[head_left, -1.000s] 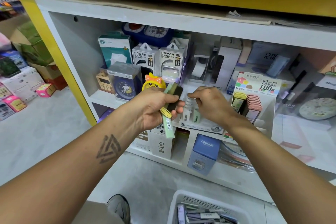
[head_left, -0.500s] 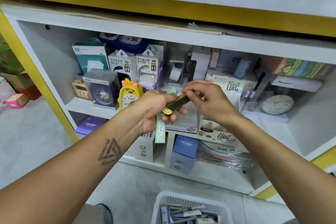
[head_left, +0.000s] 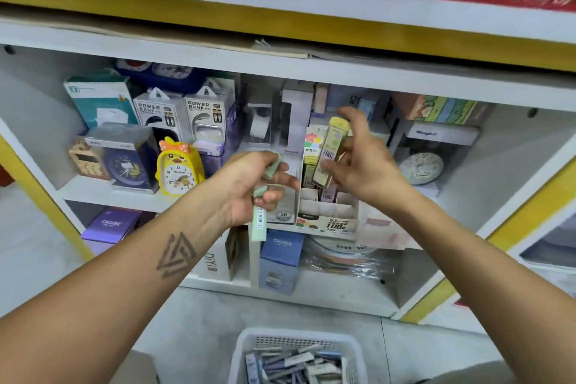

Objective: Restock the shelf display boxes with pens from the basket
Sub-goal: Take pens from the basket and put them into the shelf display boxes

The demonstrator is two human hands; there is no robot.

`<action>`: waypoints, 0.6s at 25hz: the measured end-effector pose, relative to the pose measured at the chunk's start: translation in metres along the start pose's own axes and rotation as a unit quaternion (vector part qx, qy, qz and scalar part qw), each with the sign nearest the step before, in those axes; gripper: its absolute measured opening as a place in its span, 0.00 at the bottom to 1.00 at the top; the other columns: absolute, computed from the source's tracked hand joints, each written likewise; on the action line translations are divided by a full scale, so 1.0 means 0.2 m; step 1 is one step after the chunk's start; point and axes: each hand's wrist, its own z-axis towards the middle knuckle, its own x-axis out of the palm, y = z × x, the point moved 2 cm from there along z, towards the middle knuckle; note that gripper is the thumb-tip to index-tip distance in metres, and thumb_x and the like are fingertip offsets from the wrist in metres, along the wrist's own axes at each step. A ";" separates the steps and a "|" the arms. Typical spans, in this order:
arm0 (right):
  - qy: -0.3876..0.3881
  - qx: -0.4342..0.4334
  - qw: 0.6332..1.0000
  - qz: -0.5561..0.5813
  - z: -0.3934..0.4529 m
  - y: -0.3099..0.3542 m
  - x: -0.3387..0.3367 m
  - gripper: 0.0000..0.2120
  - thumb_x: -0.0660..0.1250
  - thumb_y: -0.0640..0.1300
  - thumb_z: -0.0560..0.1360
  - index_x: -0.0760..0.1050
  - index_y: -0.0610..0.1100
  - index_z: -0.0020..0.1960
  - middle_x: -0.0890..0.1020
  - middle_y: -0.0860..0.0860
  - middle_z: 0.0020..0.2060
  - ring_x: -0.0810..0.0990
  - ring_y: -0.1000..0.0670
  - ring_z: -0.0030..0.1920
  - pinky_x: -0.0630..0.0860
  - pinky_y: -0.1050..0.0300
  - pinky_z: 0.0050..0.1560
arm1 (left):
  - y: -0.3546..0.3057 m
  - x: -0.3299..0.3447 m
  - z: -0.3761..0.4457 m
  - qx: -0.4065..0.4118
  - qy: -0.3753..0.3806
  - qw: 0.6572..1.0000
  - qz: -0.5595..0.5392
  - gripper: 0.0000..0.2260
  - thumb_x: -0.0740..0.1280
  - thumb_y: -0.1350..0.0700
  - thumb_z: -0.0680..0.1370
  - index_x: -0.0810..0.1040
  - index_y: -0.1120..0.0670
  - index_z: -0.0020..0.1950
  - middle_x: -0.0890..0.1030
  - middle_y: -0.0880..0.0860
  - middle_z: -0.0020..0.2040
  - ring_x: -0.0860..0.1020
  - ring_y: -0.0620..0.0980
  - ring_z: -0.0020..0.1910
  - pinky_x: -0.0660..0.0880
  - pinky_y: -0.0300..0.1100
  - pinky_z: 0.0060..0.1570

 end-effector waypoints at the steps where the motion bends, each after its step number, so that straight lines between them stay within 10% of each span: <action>1: -0.008 0.022 0.999 0.046 0.01 -0.02 -0.01 0.32 0.72 0.40 0.76 0.59 0.63 0.67 0.83 0.50 0.42 0.84 0.49 0.35 0.82 0.48 0.37 | 0.00 -0.01 0.01 0.005 -0.018 1.000 0.004 0.09 0.57 0.55 0.83 0.71 0.60 0.51 0.82 0.62 0.34 0.61 0.48 0.17 0.56 0.32 0.18; 6: -0.035 -0.051 0.998 -0.033 0.03 -0.05 0.02 0.10 0.66 0.46 0.80 0.71 0.59 0.58 0.81 0.53 0.43 0.84 0.54 0.37 0.81 0.50 0.41 | 0.03 -0.03 0.04 0.006 -0.042 0.999 0.020 0.09 0.58 0.56 0.83 0.72 0.60 0.50 0.82 0.62 0.34 0.62 0.48 0.18 0.56 0.32 0.19; 15: -0.054 -0.137 0.969 -0.200 0.08 -0.08 0.13 0.11 0.67 0.42 0.79 0.80 0.46 0.61 0.84 0.49 0.53 0.80 0.43 0.55 0.78 0.47 0.49 | 0.03 -0.05 0.03 0.012 -0.023 0.998 0.049 0.13 0.61 0.54 0.83 0.76 0.61 0.61 0.79 0.57 0.31 0.62 0.46 0.19 0.56 0.31 0.20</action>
